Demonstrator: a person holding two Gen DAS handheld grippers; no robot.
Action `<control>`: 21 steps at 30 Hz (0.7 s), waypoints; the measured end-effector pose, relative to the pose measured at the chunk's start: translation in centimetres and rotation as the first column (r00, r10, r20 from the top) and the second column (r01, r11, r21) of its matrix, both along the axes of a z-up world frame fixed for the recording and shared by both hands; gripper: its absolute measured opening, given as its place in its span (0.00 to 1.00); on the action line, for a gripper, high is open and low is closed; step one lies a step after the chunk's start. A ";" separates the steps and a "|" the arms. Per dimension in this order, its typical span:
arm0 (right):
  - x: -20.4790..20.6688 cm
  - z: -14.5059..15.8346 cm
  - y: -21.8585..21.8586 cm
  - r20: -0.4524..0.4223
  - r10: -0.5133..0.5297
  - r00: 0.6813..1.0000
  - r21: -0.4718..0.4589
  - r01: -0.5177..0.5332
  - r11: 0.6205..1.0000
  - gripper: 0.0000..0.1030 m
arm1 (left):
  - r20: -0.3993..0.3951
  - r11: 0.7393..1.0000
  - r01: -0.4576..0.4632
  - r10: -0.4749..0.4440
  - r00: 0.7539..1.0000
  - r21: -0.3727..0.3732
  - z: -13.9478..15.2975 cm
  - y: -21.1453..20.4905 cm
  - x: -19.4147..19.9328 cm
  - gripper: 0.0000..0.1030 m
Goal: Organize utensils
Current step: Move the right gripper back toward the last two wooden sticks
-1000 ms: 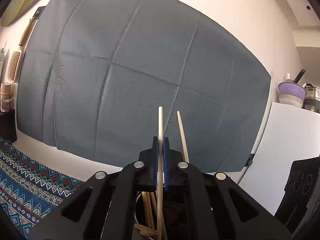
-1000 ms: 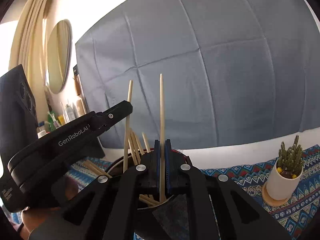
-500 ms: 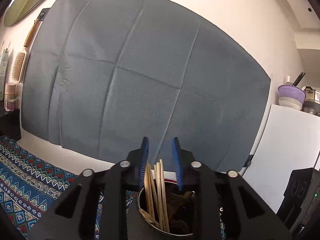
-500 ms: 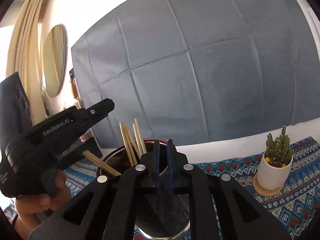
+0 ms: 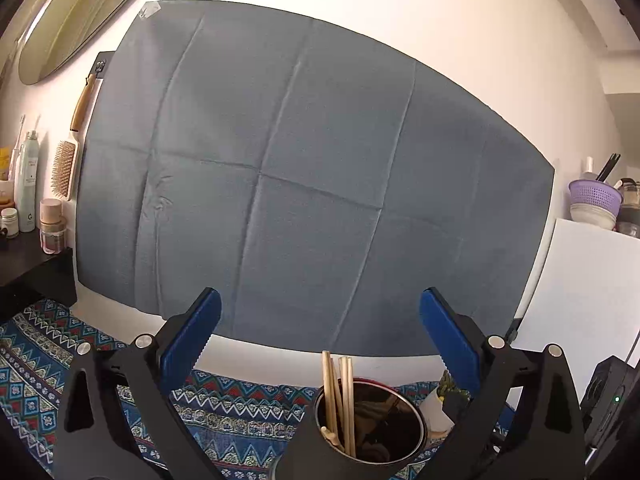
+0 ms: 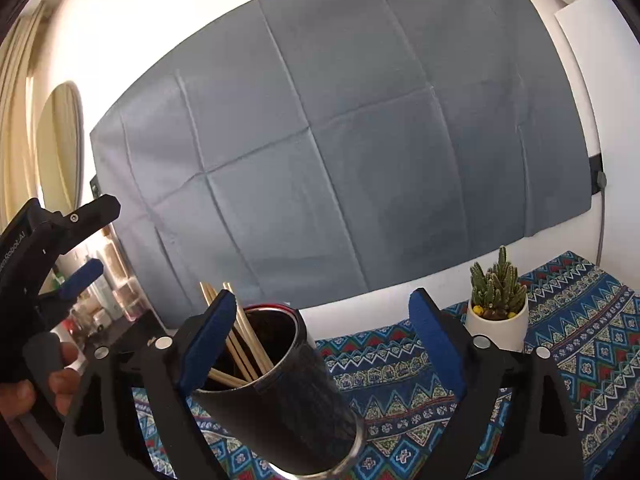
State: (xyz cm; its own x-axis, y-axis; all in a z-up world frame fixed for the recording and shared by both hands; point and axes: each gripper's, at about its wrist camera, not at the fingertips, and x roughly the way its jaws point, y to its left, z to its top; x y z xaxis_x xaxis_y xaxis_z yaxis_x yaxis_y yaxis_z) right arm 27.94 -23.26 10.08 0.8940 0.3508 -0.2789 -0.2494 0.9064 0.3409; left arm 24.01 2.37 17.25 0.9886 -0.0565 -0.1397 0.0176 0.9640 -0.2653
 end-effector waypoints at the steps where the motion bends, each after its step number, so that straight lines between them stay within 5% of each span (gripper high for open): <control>1: 0.0 0.0 0.2 -0.028 -0.003 1.000 -0.020 0.002 1.000 0.84 | -0.017 1.000 0.004 -0.004 1.000 0.014 0.0 0.1 -0.1 0.94; 10: -2.5 -1.4 1.1 -0.202 0.083 0.976 -0.130 -0.110 0.985 0.88 | -0.262 0.994 -0.076 0.095 0.960 0.080 -2.4 1.6 -1.9 0.94; 14: -4.4 -3.1 0.7 -0.274 0.126 0.953 -0.131 -0.167 0.977 0.88 | -0.304 0.978 0.009 0.056 0.951 0.207 -5.1 0.4 -4.1 0.94; 21: -7.5 -6.2 0.8 -0.431 0.200 0.880 -0.124 -0.277 0.953 0.88 | -0.429 0.949 0.157 -0.026 0.903 0.273 -9.9 -2.1 -7.6 0.94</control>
